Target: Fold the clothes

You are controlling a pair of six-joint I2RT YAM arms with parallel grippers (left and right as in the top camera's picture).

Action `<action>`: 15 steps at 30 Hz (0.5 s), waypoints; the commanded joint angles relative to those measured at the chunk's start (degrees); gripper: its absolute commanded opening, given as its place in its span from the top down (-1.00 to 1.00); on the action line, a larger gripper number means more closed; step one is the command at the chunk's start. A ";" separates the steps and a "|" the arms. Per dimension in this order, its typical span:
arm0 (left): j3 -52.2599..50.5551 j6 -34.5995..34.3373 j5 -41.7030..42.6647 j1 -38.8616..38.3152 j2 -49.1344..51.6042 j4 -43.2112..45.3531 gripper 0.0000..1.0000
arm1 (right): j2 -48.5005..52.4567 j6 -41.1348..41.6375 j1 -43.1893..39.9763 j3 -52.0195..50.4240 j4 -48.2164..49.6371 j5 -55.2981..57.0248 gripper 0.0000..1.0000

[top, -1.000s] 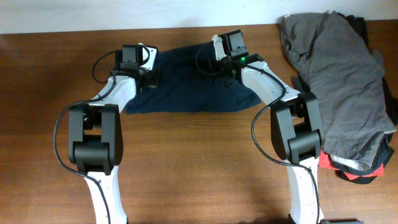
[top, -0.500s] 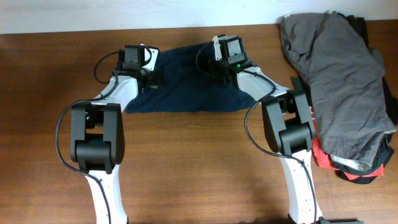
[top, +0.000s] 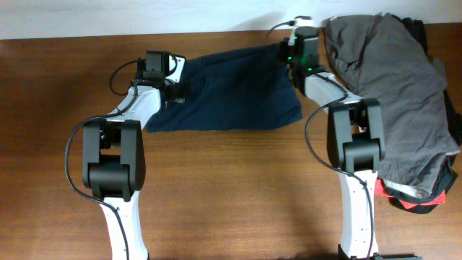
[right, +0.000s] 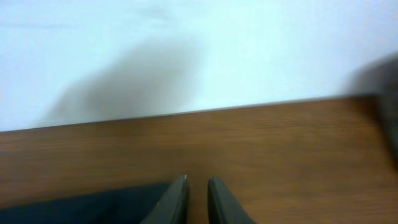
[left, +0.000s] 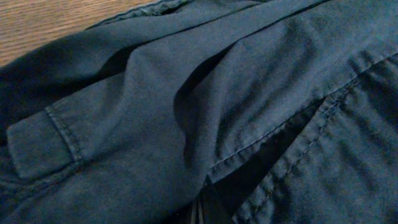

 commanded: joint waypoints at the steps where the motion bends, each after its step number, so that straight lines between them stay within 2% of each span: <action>1: -1.57 -0.72 0.20 -0.50 4.57 -1.55 0.98 | 0.44 0.81 -0.46 3.19 -3.82 -1.29 0.59; 2: -1.49 -0.72 0.24 -0.50 4.55 -1.27 0.98 | 0.00 0.81 -0.70 3.98 -6.49 -3.10 0.54; 4: -0.61 -0.74 0.37 -0.50 4.46 -1.57 0.96 | -1.07 0.79 -0.90 5.29 -11.56 -6.71 0.26; 8: 4.22 -0.74 0.42 -0.46 3.93 -7.78 0.83 | -3.26 0.61 -1.57 8.81 -23.80 -13.60 -0.59; 10: 8.26 -0.72 0.37 -0.46 3.39 -13.73 0.62 | -4.04 0.61 -2.14 10.88 -30.21 -16.57 -0.92; 11: 10.71 -0.72 0.37 -0.46 3.15 -17.29 0.53 | -4.42 0.61 -2.60 11.98 -33.86 -18.14 -0.98; 15: 19.41 -0.72 0.42 -0.46 2.27 -28.96 0.43 | -5.81 0.61 -4.44 14.21 -42.95 -21.53 -0.98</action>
